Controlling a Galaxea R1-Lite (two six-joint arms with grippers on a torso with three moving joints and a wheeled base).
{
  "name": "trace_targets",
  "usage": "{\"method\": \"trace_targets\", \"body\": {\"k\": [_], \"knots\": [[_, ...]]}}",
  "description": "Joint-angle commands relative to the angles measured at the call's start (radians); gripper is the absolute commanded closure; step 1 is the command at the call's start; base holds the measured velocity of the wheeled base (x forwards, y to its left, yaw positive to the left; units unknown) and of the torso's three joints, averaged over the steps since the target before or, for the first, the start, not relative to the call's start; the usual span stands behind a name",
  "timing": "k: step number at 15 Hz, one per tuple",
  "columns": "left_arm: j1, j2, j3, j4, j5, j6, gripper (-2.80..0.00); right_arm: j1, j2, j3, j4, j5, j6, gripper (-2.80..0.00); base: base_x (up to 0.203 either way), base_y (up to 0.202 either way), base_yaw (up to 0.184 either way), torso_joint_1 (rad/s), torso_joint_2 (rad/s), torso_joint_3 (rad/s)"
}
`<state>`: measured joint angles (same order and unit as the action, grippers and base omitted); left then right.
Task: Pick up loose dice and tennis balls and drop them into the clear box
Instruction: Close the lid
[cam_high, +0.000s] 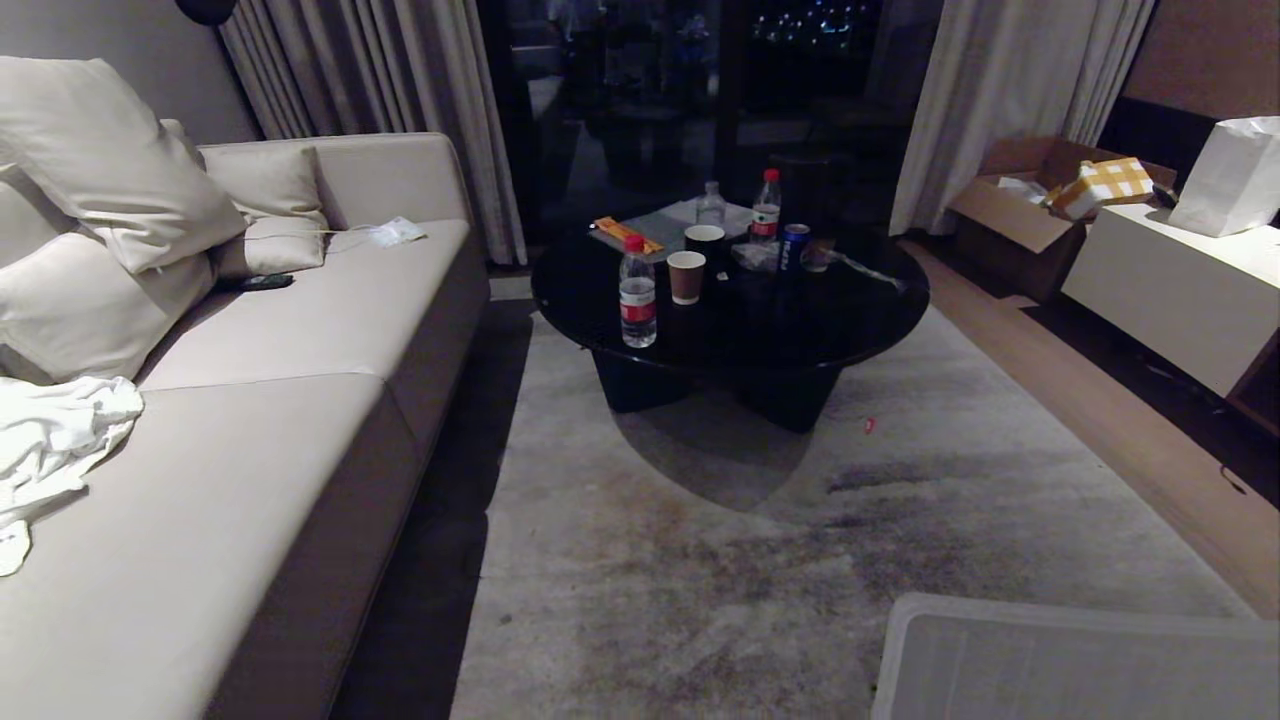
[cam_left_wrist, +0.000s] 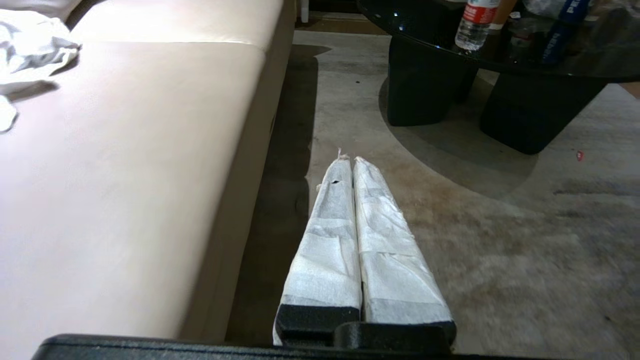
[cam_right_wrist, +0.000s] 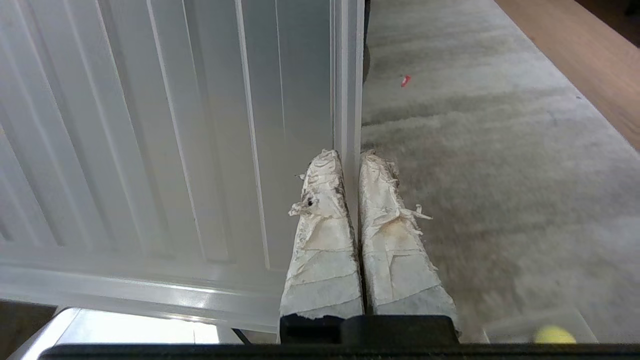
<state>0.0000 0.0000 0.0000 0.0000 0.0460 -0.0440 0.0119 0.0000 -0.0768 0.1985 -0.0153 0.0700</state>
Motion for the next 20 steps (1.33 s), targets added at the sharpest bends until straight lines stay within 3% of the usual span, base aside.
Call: {"method": "trace_targets", "body": {"k": [1,20], "knots": [[0.000,0.002,0.002,0.000,0.000,0.000,0.00,0.000,0.002,0.000,0.001,0.000,0.001,0.00,-0.178,0.000,-0.001,0.002,0.01,0.002],[0.000,0.002,0.002,0.002,0.000,0.002,0.00,0.000,0.002,0.000,0.001,0.000,0.000,0.00,-0.183,0.000,0.000,0.003,0.00,0.002]]}}
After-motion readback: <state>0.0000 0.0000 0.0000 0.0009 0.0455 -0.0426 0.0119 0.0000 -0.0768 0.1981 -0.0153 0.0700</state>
